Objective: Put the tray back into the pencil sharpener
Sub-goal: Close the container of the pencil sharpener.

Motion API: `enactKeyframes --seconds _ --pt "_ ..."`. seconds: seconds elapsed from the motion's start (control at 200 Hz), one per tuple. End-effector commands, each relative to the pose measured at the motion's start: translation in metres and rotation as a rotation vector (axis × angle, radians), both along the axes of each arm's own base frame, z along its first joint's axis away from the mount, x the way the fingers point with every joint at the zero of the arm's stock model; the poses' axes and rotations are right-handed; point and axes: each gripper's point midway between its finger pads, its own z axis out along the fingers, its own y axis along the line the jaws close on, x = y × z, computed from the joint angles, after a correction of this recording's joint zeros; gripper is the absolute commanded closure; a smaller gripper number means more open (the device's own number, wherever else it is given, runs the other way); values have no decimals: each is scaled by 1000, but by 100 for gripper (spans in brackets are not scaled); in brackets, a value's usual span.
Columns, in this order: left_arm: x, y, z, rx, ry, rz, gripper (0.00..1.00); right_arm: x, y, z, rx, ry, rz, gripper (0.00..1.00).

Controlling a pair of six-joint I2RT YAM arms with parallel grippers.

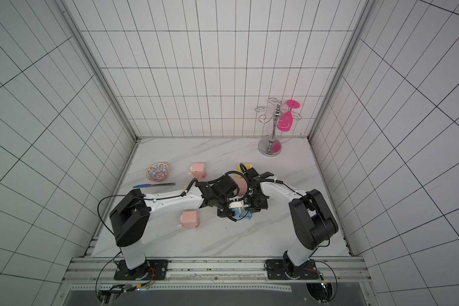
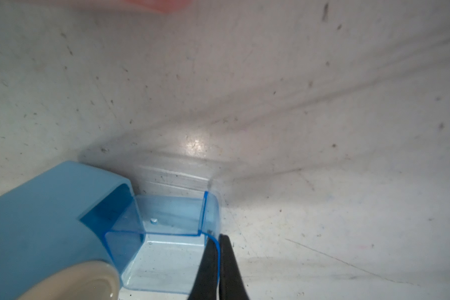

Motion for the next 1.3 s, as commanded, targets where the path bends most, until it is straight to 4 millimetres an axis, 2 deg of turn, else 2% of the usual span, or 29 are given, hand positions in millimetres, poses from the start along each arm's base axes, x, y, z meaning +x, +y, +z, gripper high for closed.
enactKeyframes --seconds 0.0,0.335,1.019,1.294 --pt "0 -4 9 -38 -10 -6 45 10 12 17 33 -45 24 100" --pt "0 -3 6 -30 -7 -9 45 14 16 25 53 -69 22 97" --pt "-1 -4 4 -27 0 -10 45 14 23 26 77 -66 31 84" --pt "-1 -3 4 -23 4 -9 45 13 28 24 114 -65 16 82"
